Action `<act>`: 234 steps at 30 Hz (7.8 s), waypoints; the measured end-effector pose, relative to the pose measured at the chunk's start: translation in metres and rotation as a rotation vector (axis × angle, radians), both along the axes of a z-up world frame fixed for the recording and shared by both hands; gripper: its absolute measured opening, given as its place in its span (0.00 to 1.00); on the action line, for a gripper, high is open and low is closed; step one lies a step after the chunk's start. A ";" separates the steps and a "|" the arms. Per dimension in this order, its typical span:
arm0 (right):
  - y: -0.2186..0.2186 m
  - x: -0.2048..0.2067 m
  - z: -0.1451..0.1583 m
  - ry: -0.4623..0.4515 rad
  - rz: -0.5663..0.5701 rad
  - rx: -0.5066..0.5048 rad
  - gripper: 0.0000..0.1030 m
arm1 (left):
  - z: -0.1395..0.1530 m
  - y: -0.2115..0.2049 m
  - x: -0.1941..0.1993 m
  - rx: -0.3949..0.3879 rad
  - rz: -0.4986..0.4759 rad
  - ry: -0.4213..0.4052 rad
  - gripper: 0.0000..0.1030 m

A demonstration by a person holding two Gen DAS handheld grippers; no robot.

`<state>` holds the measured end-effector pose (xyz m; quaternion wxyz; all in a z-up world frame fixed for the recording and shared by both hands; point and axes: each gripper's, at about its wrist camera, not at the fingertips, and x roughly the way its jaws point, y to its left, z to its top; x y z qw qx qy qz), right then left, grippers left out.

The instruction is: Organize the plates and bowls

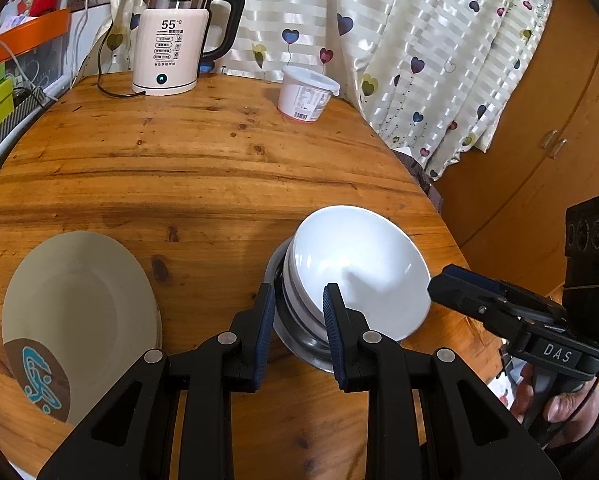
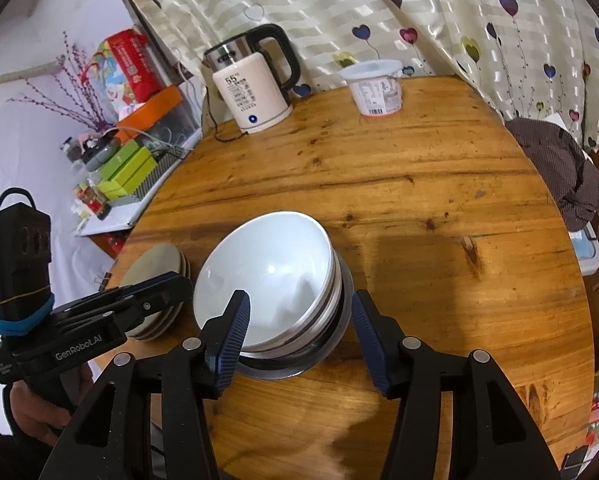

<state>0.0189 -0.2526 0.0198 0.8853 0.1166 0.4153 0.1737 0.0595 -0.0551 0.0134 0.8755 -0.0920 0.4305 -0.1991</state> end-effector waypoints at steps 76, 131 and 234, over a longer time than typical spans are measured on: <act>-0.054 0.016 -0.067 0.238 0.000 0.375 0.13 | -0.058 0.034 0.028 -0.271 -0.026 0.229 0.20; -0.033 0.027 -0.044 0.203 0.050 0.341 0.08 | -0.040 0.050 0.024 -0.322 -0.037 0.188 0.08; 0.054 0.079 -0.035 0.223 0.171 0.356 0.08 | -0.017 0.123 0.043 -0.276 0.109 0.173 0.08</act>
